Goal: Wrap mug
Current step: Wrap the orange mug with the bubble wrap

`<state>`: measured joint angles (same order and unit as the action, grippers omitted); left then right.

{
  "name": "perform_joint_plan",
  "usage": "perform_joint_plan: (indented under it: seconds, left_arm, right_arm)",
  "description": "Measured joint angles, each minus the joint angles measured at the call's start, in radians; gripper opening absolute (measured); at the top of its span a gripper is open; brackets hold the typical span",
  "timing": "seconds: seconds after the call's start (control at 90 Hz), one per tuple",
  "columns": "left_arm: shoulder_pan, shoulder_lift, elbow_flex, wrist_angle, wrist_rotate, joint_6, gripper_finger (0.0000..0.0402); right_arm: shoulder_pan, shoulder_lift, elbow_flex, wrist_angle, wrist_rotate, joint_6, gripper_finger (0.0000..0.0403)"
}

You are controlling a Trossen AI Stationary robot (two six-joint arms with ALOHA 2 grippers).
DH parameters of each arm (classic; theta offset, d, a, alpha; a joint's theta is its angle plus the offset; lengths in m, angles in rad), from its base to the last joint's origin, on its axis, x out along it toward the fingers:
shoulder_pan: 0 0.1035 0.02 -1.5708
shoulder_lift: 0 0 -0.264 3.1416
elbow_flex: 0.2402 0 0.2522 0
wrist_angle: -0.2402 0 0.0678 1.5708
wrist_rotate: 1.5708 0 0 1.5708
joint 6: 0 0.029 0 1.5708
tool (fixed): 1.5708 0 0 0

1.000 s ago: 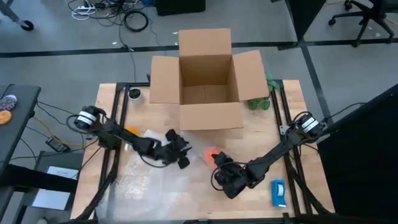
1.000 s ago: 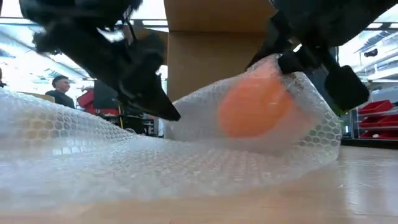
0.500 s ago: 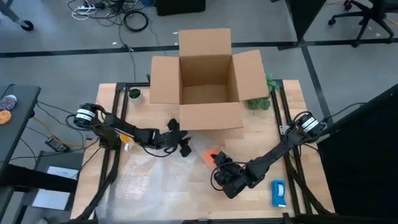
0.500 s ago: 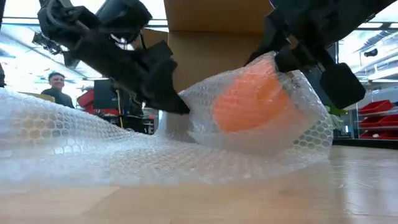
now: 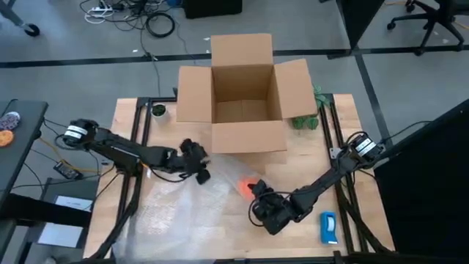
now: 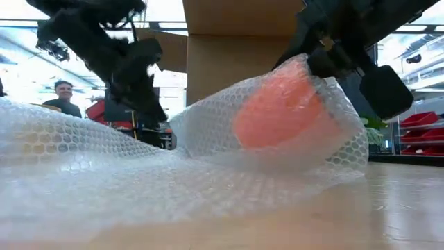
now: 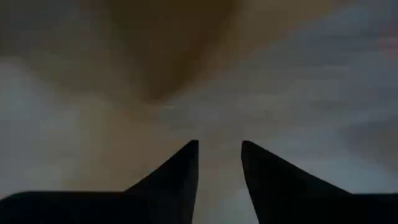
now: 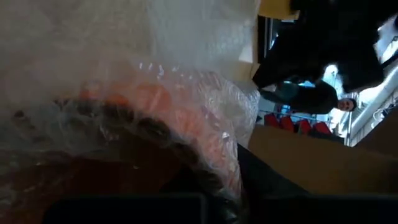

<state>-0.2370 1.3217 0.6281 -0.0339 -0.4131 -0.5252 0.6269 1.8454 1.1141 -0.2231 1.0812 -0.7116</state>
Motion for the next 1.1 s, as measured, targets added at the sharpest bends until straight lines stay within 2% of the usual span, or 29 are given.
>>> perform_joint_plan:
  seconds: [0.078, 0.267, 0.4, 0.644, 0.811, 0.956, 1.1]
  left_arm:
    - [-0.048, 0.005, 0.0, 0.069, 0.033, -0.013, 0.0108]
    - [-0.14, 0.005, 0.0, 0.109, 0.042, -0.104, 0.0108]
    - [-0.164, 0.06, 0.002, 0.233, -0.022, -0.055, 0.0108]
    - [-0.062, 0.331, 0.0, 0.454, -0.056, -0.004, 0.0108]
    - [-0.005, 0.483, 0.001, 0.655, -0.027, 0.001, 0.0108]
    - [0.035, 0.566, 0.011, 0.779, 0.023, 0.002, 0.0108]
    - [0.065, 0.585, 0.047, 0.789, 0.035, 0.038, 0.0108]
  right_arm:
    - [-0.003, 0.0, 0.0, -0.007, 0.0, -0.003, 0.0003]
    - [-0.006, 0.0, 0.0, -0.032, 0.02, -0.01, 0.0003]
    - [-0.006, 0.0, 0.0, -0.032, 0.03, -0.055, 0.0003]
    - [0.004, 0.0, 0.0, 0.006, 0.084, -0.077, 0.0003]
    - [0.015, -0.002, 0.0, 0.019, 0.104, -0.053, 0.0003]
    - [0.013, -0.012, 0.0, 0.037, 0.148, -0.042, 0.0003]
    - [0.014, -0.015, 0.0, 0.058, 0.125, -0.042, 0.0003]
